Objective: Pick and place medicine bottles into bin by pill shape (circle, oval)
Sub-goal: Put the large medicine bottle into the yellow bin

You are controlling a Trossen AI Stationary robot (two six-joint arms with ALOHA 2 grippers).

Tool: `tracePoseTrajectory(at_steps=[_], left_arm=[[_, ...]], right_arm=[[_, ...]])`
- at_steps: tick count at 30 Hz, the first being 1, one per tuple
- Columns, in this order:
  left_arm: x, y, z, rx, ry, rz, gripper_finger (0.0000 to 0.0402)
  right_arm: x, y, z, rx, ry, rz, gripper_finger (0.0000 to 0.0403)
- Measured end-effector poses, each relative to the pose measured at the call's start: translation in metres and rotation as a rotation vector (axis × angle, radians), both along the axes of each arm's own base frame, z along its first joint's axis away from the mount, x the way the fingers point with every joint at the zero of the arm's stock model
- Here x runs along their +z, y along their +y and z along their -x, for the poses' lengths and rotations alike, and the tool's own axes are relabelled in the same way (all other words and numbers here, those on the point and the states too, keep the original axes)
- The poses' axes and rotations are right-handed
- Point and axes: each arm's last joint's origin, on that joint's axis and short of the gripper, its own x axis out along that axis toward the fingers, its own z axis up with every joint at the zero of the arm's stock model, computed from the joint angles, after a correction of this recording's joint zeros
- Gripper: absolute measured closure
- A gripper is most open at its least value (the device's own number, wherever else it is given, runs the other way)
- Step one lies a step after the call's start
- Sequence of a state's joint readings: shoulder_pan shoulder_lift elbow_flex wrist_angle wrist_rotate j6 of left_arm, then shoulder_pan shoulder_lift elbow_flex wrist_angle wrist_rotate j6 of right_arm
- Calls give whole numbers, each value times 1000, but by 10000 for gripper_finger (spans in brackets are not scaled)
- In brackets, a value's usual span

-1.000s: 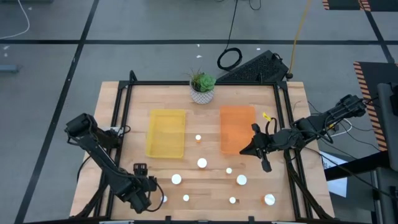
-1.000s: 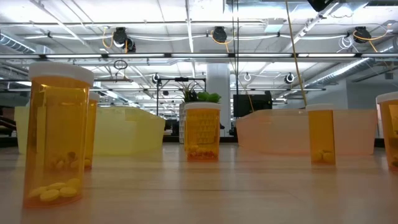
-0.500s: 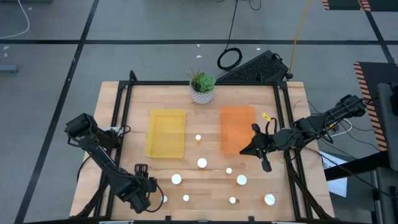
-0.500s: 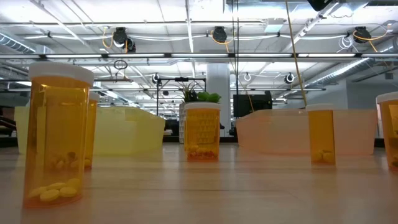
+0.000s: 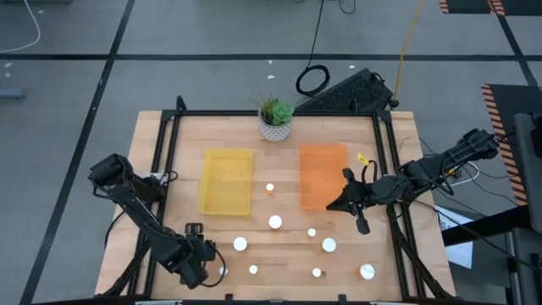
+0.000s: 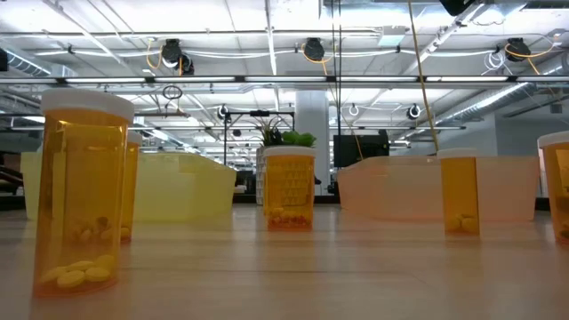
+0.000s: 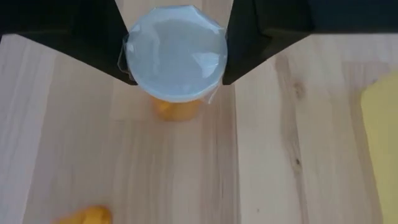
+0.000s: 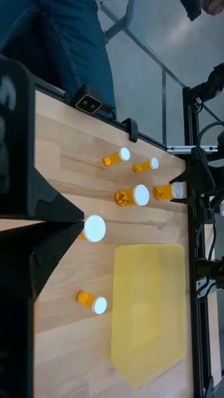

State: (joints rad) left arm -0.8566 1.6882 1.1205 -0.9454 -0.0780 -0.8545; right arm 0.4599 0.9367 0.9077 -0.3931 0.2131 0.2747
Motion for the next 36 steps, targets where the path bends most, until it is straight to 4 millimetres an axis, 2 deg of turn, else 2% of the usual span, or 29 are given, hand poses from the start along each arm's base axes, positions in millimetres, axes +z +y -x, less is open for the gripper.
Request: tracePoseTrajectory(at_steps=[6,10,24,31,36], left_arm=[[7,6,-13,-31,-14,9,186],[17,12,-22,-42,-11,0,179],[79,43,-63,-116,-59,-40,183],[106,65,-75,-187,-86,-137,172],[118,86,-82,-234,-78,-232,181]], right_arm=[[0,0,0,2,-1,2,403],[-3,0,0,3,-3,5,403],[-8,0,-1,14,-1,27,403],[-9,0,-1,18,-1,34,403],[-9,0,-1,-3,-6,45,403]])
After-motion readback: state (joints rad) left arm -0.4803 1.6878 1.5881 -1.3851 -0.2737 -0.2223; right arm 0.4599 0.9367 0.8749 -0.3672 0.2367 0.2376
